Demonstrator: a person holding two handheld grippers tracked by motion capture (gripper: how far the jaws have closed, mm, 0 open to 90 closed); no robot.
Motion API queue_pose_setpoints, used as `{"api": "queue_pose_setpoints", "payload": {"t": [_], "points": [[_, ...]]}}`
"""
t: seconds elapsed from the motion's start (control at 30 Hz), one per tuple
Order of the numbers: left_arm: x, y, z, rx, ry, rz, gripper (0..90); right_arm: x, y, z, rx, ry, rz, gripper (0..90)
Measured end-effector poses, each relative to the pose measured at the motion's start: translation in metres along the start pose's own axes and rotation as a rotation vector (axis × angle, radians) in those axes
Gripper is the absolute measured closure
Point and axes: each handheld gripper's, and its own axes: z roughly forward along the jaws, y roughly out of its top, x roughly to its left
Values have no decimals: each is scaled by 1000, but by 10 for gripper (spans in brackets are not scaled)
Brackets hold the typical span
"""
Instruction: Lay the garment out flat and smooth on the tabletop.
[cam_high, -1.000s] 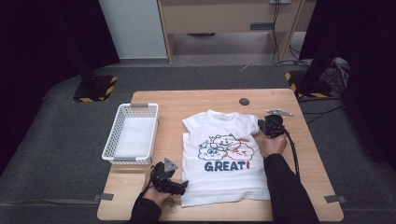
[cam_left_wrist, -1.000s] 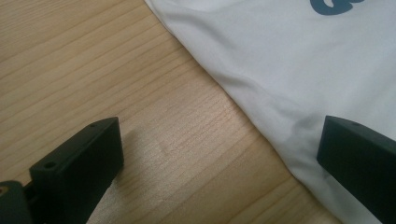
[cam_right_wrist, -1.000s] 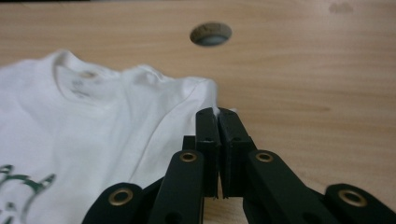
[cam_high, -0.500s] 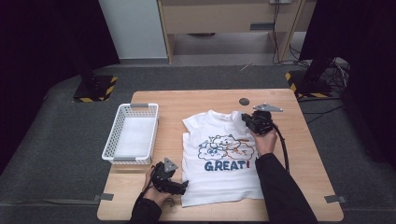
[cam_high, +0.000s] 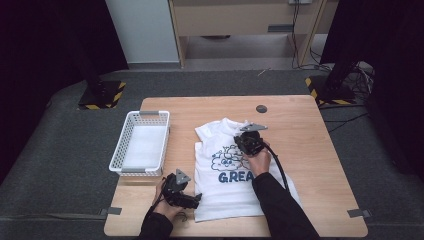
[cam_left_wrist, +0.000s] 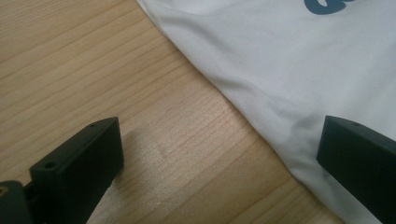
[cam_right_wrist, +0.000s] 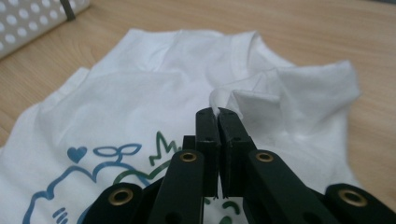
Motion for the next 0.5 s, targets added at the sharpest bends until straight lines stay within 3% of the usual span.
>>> {"api": "queue_pose_setpoints", "payload": {"t": [0.2, 0.4, 0.5], "points": [[0, 0, 0, 0, 0, 0, 0, 10, -16, 17, 64, -2, -24, 872], [0, 0, 0, 0, 1, 1, 0, 11, -17, 13, 55, 10, -22, 766], [0, 0, 0, -1, 1, 0, 0, 12, -10, 3, 17, 20, -16, 687]]}}
